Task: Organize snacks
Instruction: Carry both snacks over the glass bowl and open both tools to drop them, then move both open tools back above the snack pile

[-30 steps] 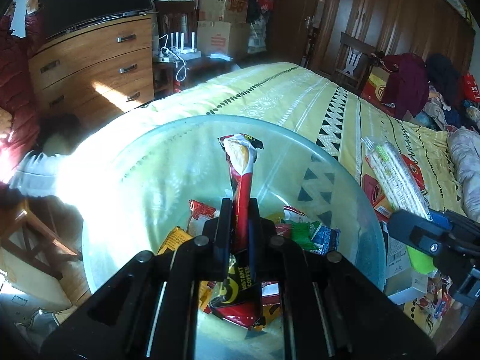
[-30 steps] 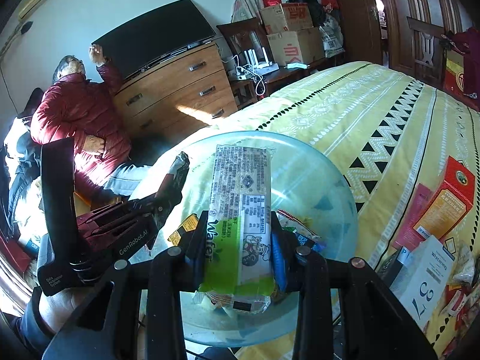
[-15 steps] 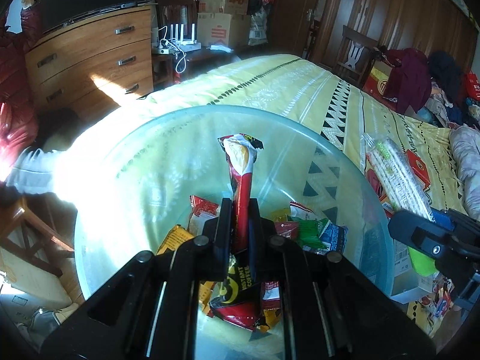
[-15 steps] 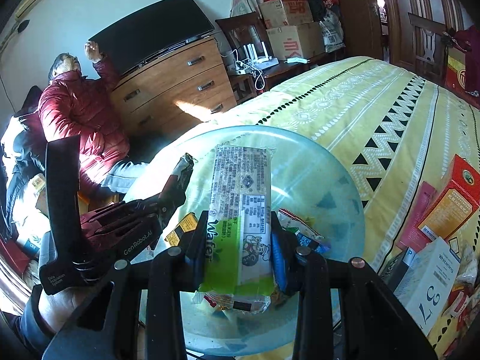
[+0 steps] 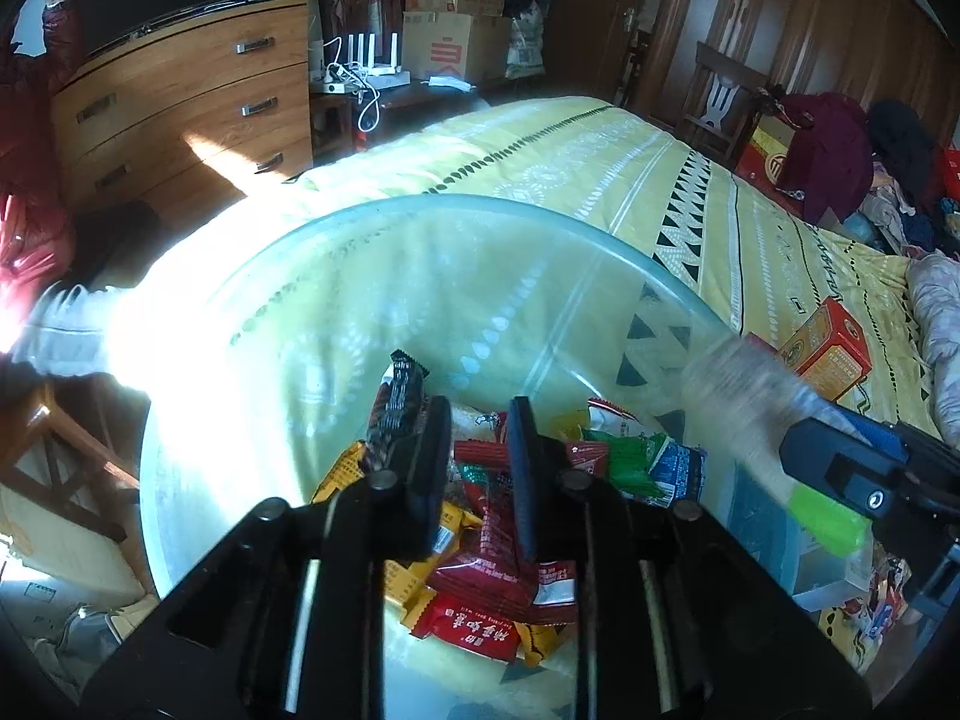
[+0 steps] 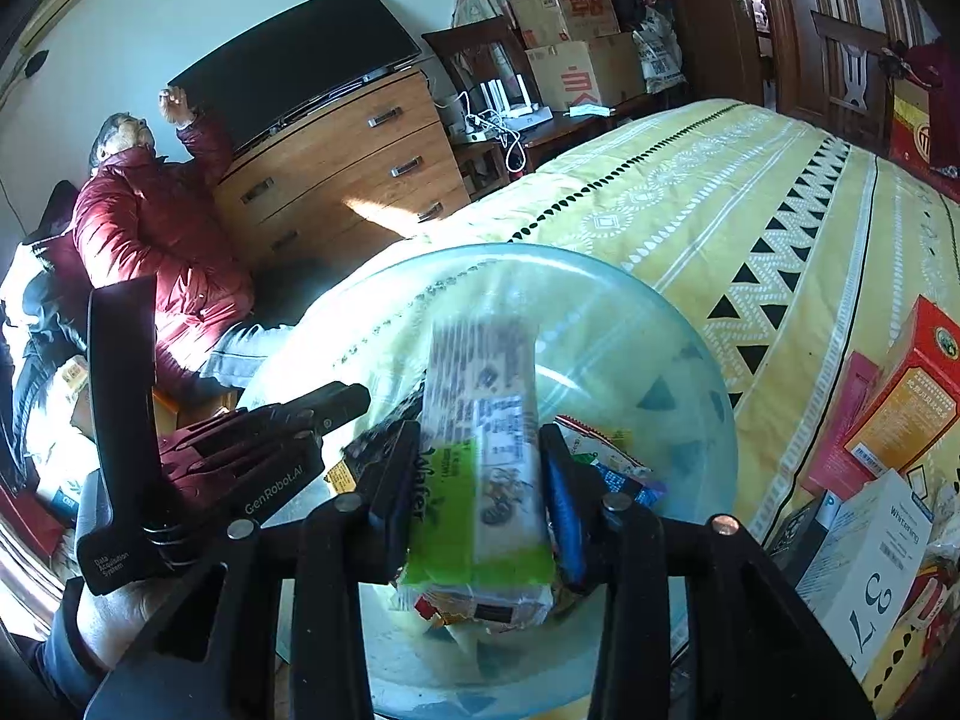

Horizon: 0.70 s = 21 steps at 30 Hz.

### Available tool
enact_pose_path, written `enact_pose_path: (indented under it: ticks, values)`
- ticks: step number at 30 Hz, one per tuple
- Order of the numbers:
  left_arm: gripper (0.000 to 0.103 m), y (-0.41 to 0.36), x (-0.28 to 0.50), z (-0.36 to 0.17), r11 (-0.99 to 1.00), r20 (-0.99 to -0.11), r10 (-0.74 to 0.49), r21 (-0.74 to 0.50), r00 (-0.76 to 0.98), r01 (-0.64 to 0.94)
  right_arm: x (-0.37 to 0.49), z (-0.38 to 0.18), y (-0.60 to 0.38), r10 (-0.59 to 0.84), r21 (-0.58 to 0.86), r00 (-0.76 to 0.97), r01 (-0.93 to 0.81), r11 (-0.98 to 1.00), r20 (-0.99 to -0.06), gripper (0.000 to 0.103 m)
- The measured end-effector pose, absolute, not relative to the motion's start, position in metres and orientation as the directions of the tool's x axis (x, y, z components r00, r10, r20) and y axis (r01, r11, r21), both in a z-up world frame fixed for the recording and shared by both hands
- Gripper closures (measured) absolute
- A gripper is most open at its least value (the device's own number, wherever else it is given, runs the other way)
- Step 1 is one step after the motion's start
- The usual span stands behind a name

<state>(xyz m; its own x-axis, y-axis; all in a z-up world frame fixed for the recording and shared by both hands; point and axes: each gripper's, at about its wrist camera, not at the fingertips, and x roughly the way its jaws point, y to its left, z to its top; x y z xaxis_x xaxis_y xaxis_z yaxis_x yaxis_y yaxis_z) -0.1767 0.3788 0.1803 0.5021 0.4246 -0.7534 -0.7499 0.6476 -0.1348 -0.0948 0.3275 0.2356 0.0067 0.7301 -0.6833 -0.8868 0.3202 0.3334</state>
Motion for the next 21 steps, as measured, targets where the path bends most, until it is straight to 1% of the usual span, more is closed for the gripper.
enact_pose_path:
  ticks: [1,2,3,6,9,13,15,21]
  values:
    - [0.062,0.378,-0.177,0.181,0.643,-0.751,0.434,-0.129,0.498,-0.755,-0.095,0.236,0.327,0.730,0.329,0.010,-0.888,0.320,-0.683,0.057]
    - [0.052,0.378,-0.178,0.181,0.639,-0.747,0.445,-0.121,0.494,-0.760,-0.095,0.237,0.327,0.731,0.327,0.011,-0.890,0.319,-0.682,0.056]
    - [0.047,0.377,-0.178,0.181,0.636,-0.746,0.452,-0.115,0.489,-0.763,-0.096,0.238,0.326,0.733,0.328,0.011,-0.890,0.318,-0.680,0.056]
    - [0.040,0.377,-0.178,0.180,0.638,-0.750,0.454,-0.104,0.481,-0.763,-0.101,0.245,0.318,0.743,0.316,0.027,-0.894,0.317,-0.669,0.053]
    - [0.034,0.374,-0.179,0.182,0.634,-0.744,0.468,-0.093,0.476,-0.768,-0.115,0.255,0.296,0.758,0.266,0.067,-0.914,0.308,-0.649,0.051]
    - [0.032,0.371,-0.180,0.185,0.636,-0.739,0.475,-0.087,0.478,-0.767,-0.139,0.262,0.248,0.770,0.184,0.129,-0.934,0.307,-0.625,0.051]
    - [0.029,0.367,-0.179,0.187,0.635,-0.735,0.483,-0.080,0.476,-0.768,-0.149,0.260,0.222,0.765,0.151,0.160,-0.936,0.319,-0.624,0.049]
    - [0.025,0.345,-0.172,0.192,0.649,-0.720,0.499,-0.057,0.481,-0.758,-0.163,0.234,0.121,0.723,0.146,0.241,-0.892,0.428,-0.647,0.049]
